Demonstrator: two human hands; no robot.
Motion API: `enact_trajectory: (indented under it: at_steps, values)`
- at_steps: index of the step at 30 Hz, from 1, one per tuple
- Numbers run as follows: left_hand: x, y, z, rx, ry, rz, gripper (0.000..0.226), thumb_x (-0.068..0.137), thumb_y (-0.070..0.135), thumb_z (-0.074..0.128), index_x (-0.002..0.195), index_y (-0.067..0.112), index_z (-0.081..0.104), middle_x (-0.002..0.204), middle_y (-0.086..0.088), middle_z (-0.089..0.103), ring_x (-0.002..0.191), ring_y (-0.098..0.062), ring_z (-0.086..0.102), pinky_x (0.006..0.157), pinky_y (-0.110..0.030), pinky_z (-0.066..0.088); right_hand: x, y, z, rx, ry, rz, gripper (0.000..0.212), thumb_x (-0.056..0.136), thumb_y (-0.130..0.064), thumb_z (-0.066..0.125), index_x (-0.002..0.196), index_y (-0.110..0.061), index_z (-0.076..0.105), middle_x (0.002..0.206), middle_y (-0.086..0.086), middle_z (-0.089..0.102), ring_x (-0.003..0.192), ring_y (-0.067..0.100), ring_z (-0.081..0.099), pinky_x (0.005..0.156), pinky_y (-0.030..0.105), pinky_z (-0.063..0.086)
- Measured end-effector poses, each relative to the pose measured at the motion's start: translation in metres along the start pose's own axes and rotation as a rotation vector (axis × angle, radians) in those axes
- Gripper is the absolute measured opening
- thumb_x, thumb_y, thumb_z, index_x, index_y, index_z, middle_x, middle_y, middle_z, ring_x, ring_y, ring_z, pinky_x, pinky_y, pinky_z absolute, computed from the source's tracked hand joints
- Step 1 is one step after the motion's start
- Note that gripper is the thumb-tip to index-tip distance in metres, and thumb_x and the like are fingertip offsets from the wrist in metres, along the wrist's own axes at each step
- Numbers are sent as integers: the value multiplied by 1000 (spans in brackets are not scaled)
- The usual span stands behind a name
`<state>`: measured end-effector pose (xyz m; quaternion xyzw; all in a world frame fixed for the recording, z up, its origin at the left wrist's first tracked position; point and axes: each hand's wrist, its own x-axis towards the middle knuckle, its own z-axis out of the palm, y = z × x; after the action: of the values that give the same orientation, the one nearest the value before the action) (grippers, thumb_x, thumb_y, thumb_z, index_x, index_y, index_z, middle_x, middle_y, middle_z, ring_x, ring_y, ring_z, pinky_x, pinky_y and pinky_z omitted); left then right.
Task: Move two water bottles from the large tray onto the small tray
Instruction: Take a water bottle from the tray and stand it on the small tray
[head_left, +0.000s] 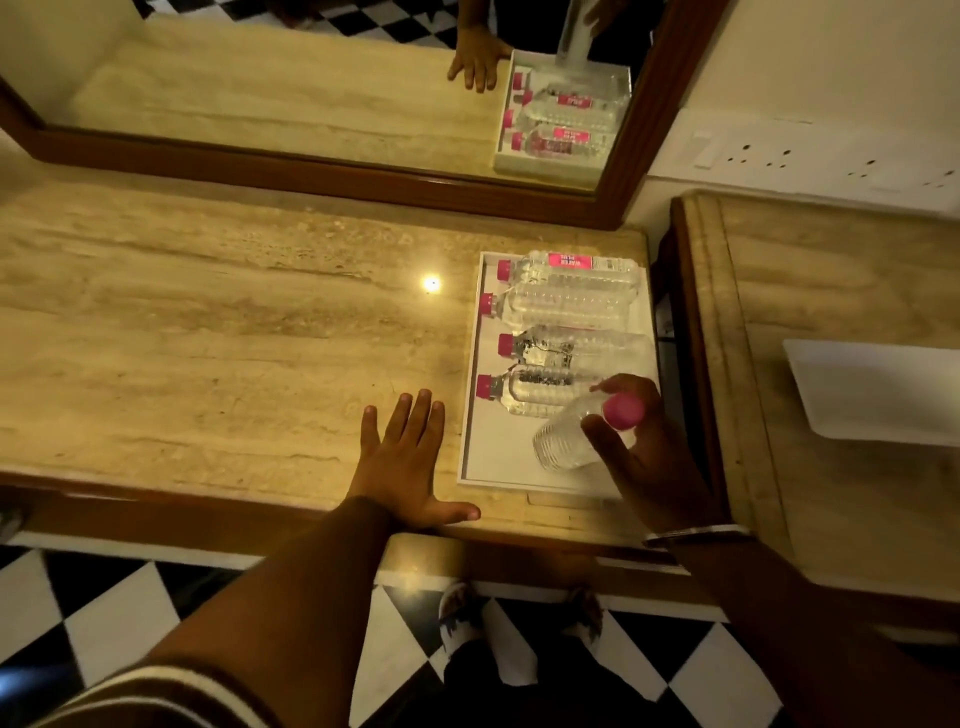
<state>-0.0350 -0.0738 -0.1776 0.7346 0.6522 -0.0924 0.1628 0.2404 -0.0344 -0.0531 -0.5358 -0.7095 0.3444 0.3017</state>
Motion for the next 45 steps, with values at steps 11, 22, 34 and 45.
enact_trajectory:
  at_steps: [11,22,34,45]
  values:
    - [-1,81,-47,-85,202,-23,155,50,114,25,152,11,-30,160,-15,-36,145,-33,-35,112,-56,-31,7,-9,-105,-85,336,-57,42,80,-56,56,91,-16,61,73,-6,63,68,-4,59,57,11,42]
    - [61,324,-91,-196,374,180,140,53,112,20,147,25,-39,163,-11,-23,147,-28,-32,120,-61,-14,19,48,-307,-101,422,-162,40,81,-51,67,96,-15,65,85,1,66,82,21,63,70,31,49]
    - [58,431,-54,-253,269,-190,147,55,112,29,143,16,-39,162,-15,-29,144,-28,-37,117,-45,-18,42,110,-345,-27,297,-199,60,72,-68,56,96,-14,64,90,2,69,84,22,63,73,39,54]
    - [67,426,-49,-213,244,-186,150,57,111,31,158,8,-10,165,-16,-22,148,-27,-32,120,-47,-13,50,130,-324,-46,282,-198,53,76,-62,62,97,-14,65,88,-1,67,79,16,61,65,20,41]
